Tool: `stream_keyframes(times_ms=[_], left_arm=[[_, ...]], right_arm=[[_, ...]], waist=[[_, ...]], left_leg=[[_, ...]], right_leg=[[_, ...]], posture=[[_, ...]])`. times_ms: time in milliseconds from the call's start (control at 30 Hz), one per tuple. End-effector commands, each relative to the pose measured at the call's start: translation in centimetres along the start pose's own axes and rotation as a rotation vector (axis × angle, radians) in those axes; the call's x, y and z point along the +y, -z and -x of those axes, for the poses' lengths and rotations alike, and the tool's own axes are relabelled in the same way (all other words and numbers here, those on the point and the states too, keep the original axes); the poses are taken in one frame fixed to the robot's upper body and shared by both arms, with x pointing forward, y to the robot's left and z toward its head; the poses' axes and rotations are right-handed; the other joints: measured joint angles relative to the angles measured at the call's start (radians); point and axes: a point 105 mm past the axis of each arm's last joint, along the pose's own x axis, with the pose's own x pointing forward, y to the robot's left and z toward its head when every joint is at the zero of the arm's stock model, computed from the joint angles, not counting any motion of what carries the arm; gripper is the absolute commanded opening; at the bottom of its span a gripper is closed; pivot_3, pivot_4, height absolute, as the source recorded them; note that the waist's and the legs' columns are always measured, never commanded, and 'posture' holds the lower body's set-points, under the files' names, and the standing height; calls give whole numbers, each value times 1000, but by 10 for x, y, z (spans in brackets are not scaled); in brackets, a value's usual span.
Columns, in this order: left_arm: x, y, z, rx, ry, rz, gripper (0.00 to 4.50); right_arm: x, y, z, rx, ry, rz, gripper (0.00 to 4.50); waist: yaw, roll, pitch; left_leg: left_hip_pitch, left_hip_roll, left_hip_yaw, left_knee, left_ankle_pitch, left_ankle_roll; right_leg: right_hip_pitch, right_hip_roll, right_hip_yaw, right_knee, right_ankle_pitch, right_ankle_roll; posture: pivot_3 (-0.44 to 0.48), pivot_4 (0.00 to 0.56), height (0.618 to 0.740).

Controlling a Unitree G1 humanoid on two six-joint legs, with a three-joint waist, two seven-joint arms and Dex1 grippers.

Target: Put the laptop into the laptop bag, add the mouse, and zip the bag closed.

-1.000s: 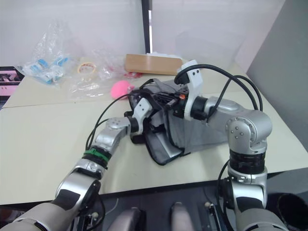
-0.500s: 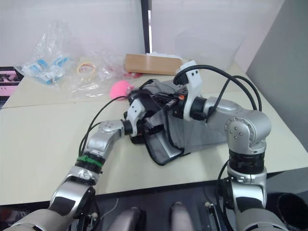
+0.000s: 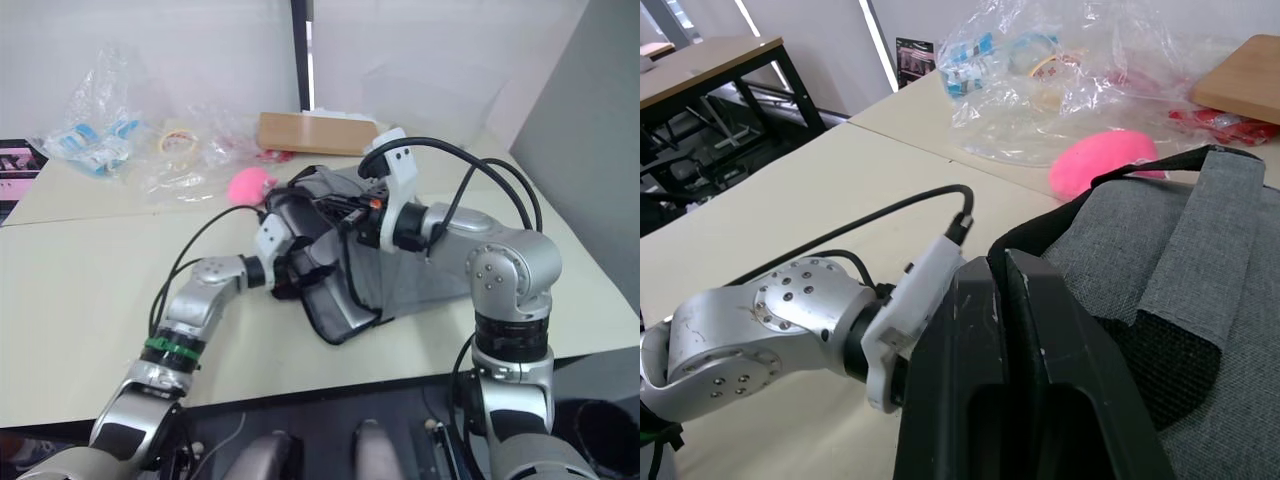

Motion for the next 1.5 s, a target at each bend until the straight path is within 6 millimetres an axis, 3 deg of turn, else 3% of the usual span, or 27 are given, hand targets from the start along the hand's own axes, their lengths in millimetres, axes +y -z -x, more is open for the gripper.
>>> stream_keyframes(times_ms=[33,167,333,500,667,900,933,1067,1300,1400,1500], left_arm=[[0,-25,16,-69,6,-22,4480],[6,-30,44,-72,-4,-22,4480],[17,-28,92,-13,-3,-19,4480],[21,-27,114,15,-21,8,4480],[27,-16,155,102,-95,40,4480],[32,-12,167,133,-151,29,4480],[33,-13,168,132,-155,29,4500],[40,-15,169,120,-174,42,4500],[70,-26,165,41,-229,134,4500],[91,-30,155,-11,-285,216,4500],[104,-30,142,-45,-301,283,4500]], right_arm=[[18,-16,4,-54,-74,64,0],[24,-9,2,-27,-108,59,0],[45,19,-10,74,-182,113,0],[55,29,-13,103,-231,134,0],[77,50,-9,203,-393,115,0],[67,64,-7,237,-394,107,0],[65,63,-7,229,-388,103,705],[67,55,-3,192,-424,80,2012],[62,41,35,205,-415,1,4443],[37,54,58,257,-240,-61,4481],[29,68,81,321,-172,-99,4481]], waist=[[1,0,0],[-1,0,0],[-8,0,0],[-2,1,0],[-11,1,1],[3,2,1],[4,2,1],[5,2,1],[29,1,1],[43,1,0],[51,1,0]], left_leg=[[0,0,0,0,0,0],[0,0,0,0,0,0],[1,1,0,-1,0,0],[1,0,0,0,0,0],[1,1,0,-1,-1,0],[3,1,0,-1,-1,0],[3,1,0,-1,-1,0],[3,1,0,-1,-1,0],[5,1,0,-1,-1,0],[5,1,0,0,-1,0],[3,0,0,3,-2,1]], right_leg=[[0,0,0,0,0,0],[0,0,0,0,0,0],[0,1,0,0,0,0],[0,0,0,-1,0,0],[0,1,0,-1,0,0],[2,0,-1,-2,0,0],[2,0,-1,-2,0,0],[2,0,-1,-2,0,0],[3,0,-2,-2,0,0],[4,0,-3,-2,0,0],[4,-1,-3,-2,0,0]], posture=[[0,150,740],[0,150,740],[0,150,740],[0,150,740],[0,150,740],[0,150,740],[0,150,740],[0,150,740],[0,150,740],[0,150,740],[0,150,740]])
